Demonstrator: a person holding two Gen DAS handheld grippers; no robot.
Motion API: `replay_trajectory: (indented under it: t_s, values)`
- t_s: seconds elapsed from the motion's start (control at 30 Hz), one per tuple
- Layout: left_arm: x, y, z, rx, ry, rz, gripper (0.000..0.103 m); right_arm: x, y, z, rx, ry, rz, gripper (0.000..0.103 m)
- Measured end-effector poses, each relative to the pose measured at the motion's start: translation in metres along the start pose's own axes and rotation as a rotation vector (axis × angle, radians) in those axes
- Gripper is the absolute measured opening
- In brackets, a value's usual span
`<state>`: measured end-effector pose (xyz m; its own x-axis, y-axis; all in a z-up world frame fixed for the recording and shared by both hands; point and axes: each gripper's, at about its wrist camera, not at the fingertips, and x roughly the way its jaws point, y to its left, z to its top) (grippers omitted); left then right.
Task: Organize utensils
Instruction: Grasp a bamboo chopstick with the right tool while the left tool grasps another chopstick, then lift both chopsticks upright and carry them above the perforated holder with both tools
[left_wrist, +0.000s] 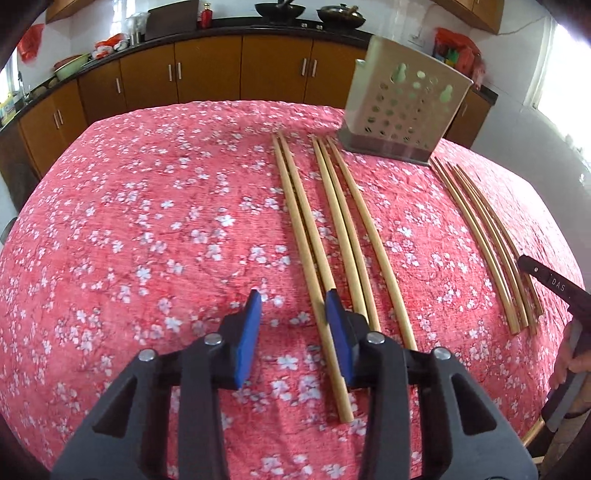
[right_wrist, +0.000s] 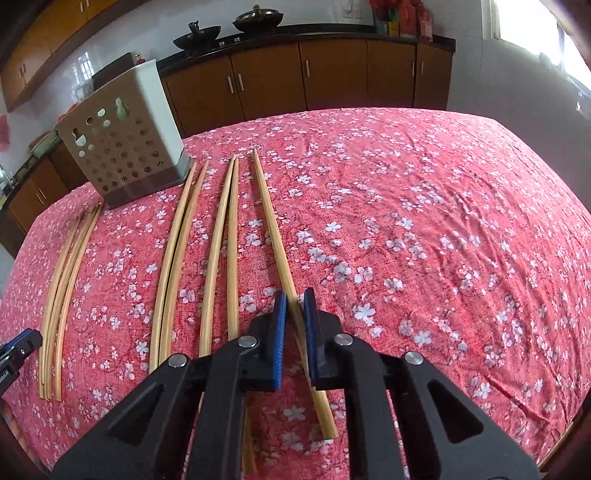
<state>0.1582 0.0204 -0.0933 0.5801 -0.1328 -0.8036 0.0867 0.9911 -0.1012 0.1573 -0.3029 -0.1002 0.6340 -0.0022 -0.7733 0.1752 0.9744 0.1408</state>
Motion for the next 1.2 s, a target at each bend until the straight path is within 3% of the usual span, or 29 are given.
replay_trajectory:
  t_s: [0.3,0.47,0.6,0.83,1.2]
  values:
    - [0.014,0.006,0.013,0.029,0.004,0.062,0.009,0.005,0.006,-0.004,-0.043,-0.008,-0.013,0.011]
    - [0.026,0.024,0.03,0.032,-0.007,0.11,0.008,0.017,0.006,0.008,-0.071,-0.011,-0.017,0.009]
    - [0.033,0.046,0.041,0.01,-0.027,0.14,0.008,0.028,-0.008,0.021,-0.02,-0.02,-0.032,0.008]
    - [0.03,0.057,0.036,0.003,-0.056,0.097,0.01,0.032,-0.015,0.021,0.003,-0.023,-0.013,0.009]
    - [0.021,0.053,0.019,0.031,-0.055,0.106,0.009,0.016,-0.018,0.002,-0.009,-0.024,0.003,0.008]
